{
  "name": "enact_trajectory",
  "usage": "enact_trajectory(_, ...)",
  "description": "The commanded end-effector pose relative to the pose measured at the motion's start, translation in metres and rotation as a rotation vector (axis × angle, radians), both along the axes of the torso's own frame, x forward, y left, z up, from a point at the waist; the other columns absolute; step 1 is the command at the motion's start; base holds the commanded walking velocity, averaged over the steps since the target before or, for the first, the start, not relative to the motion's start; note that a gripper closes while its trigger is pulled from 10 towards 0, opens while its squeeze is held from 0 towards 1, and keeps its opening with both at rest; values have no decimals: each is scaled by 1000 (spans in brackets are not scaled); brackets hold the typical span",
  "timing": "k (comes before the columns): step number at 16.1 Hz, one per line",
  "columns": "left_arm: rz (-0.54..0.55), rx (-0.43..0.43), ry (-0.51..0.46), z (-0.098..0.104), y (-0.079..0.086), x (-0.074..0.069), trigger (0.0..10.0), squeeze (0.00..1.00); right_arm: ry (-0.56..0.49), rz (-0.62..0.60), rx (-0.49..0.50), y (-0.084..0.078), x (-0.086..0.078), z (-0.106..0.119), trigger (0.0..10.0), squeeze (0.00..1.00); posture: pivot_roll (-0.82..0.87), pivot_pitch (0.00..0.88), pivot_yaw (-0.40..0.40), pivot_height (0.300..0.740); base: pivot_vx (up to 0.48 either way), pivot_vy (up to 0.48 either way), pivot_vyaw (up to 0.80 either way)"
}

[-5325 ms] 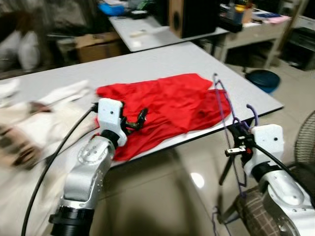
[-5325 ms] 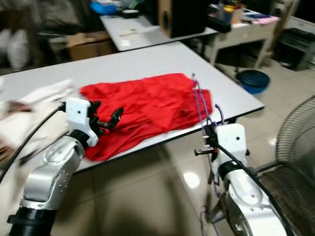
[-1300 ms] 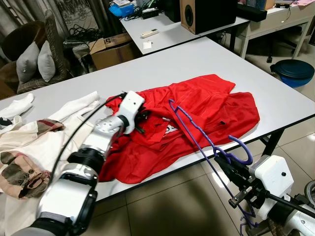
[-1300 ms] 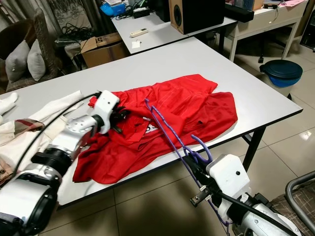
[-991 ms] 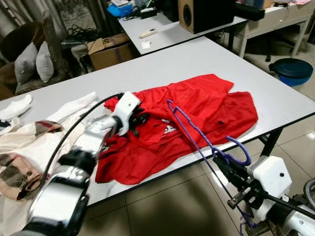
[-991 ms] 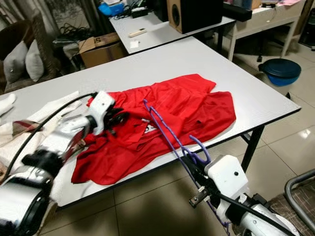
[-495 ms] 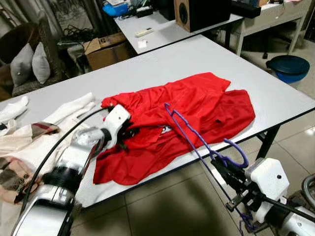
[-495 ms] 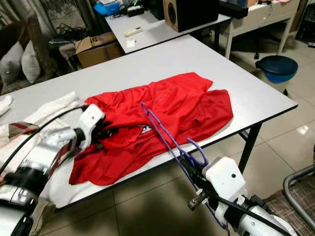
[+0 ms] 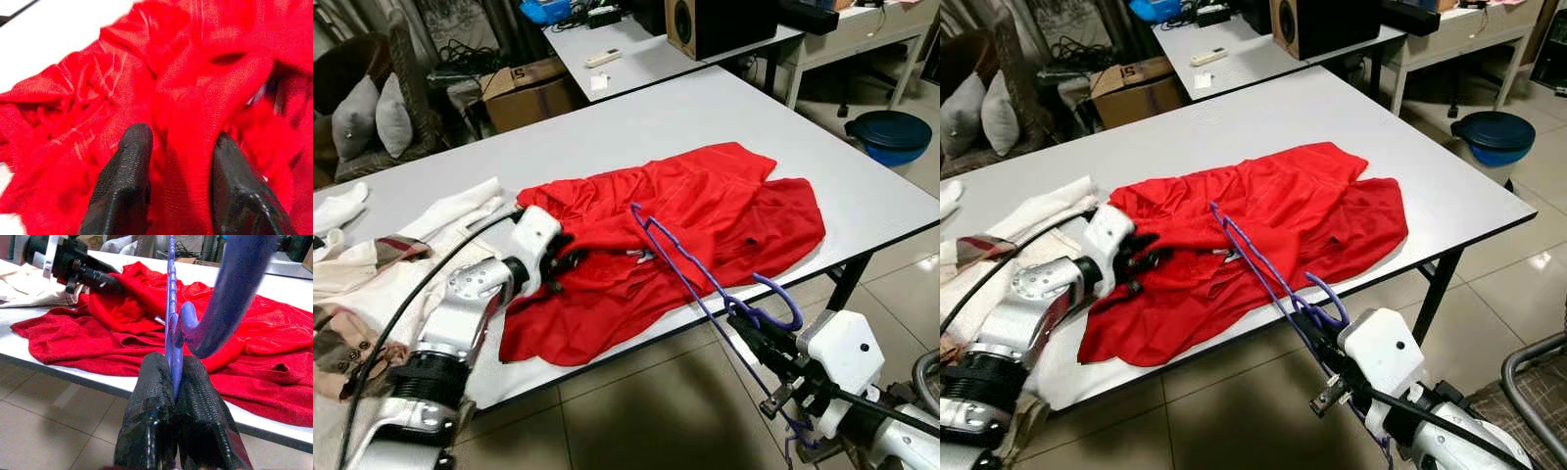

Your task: Hang hanger

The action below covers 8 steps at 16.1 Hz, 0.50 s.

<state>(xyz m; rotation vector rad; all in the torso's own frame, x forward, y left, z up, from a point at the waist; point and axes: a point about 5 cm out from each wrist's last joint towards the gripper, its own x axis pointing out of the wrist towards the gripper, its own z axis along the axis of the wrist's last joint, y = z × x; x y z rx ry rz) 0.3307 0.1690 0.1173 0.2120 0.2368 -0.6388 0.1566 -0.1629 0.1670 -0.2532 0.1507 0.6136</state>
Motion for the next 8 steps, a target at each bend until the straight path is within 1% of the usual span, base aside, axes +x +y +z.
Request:
enact_trajectory(1, 31, -55, -18, 9, 4, 3, 10000, 1000, 1, 22, 15, 3, 0, 0, 10000, 0, -106, 0, 185, 740, 0, 0, 0)
enact_trajectory(2, -13, -61, -42, 12, 0, -2, 10000, 1000, 2, 22, 20, 4, 0, 0, 10000, 0, -107, 0, 189, 740, 0, 0, 0)
enact_trajectory(3, -26, -55, -45, 12, 0, -4, 10000, 1000, 3, 22, 24, 5, 0, 0, 10000, 0, -107, 0, 189, 740, 0, 0, 0)
enact_trajectory(5, -86, 29, -48, 8, 0, -11, 10000, 1000, 9, 25, 28, 6, -1, -1, 10000, 0, -104, 0, 189, 740, 0, 0, 0)
enact_trajectory(6, -123, 95, -40, 4, 1, -14, 10000, 1000, 14, 27, 25, 6, -2, -2, 10000, 0, -102, 0, 189, 740, 0, 0, 0)
enact_trajectory(7, -172, 183, -13, -2, 3, -19, 10000, 1000, 19, 28, 21, 6, -2, -2, 10000, 0, -102, 0, 189, 740, 0, 0, 0)
enact_trajectory(8, -218, 216, 73, -9, 9, -26, 10000, 1000, 23, 27, 18, 6, -2, -3, 10000, 0, -100, 0, 190, 740, 0, 0, 0)
